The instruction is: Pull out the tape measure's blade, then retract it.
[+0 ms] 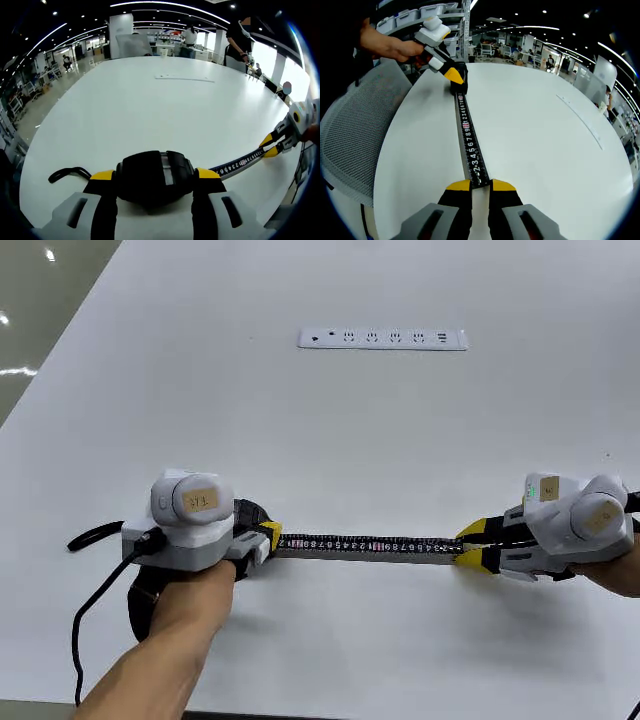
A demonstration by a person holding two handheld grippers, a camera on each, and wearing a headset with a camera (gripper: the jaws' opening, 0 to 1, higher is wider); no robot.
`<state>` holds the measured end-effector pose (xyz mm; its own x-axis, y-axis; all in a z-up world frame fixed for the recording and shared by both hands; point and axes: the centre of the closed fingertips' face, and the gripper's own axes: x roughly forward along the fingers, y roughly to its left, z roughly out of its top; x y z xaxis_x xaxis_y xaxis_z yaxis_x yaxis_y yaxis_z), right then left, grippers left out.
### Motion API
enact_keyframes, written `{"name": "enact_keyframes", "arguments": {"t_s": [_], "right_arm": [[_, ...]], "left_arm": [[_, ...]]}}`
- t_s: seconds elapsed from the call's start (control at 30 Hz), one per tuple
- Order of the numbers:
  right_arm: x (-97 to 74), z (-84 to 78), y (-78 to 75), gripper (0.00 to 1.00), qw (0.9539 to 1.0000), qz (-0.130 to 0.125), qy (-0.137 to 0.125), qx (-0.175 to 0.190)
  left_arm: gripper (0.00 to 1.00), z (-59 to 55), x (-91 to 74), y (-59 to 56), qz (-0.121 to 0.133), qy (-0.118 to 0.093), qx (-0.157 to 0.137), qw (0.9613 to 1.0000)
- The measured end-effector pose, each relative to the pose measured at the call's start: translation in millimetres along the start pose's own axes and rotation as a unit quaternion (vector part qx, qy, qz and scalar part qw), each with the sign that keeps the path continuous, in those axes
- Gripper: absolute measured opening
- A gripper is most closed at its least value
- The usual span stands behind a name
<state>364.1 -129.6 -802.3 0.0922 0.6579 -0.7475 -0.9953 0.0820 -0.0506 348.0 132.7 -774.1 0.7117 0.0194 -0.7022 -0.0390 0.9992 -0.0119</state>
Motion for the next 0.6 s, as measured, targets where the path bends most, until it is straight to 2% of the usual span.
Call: {"name": "enact_keyframes", "arguments": {"t_s": [0.6], "right_arm": [[-1.7,1.0,2.8,0.08,1.0,0.001,0.002,0.005]], "left_arm": [[0.54,-0.4,-1.8,0.9,-0.006,-0.002,-0.005,1.0]]}}
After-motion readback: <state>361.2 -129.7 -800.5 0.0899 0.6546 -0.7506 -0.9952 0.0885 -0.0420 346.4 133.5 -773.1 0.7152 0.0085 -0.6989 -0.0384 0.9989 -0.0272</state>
